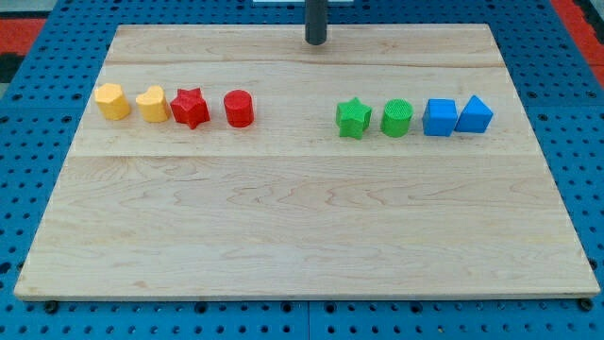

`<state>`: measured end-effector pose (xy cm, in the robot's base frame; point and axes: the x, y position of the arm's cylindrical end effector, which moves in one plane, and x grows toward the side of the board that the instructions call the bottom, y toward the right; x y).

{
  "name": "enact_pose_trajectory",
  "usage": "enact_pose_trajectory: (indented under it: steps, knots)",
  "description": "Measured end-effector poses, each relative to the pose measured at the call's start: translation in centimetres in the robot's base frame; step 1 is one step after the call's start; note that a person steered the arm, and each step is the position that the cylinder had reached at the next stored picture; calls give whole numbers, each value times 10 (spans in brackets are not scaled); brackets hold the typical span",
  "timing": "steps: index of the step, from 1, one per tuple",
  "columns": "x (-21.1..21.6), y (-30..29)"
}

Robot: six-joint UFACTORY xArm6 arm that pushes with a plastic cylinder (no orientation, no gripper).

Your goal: Move the blue triangle towards the bottom right of the board

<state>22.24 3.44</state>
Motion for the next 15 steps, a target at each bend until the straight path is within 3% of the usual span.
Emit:
enact_pose_trajectory:
  steps: [1, 2, 3, 4, 5, 9, 11, 14, 15]
  knots:
    - [14, 90]
    - [72, 126]
    - [97, 140]
    - [95, 143]
    - [109, 199]
    - [226, 173]
    - [219, 126]
    - [264, 78]
    - [278, 116]
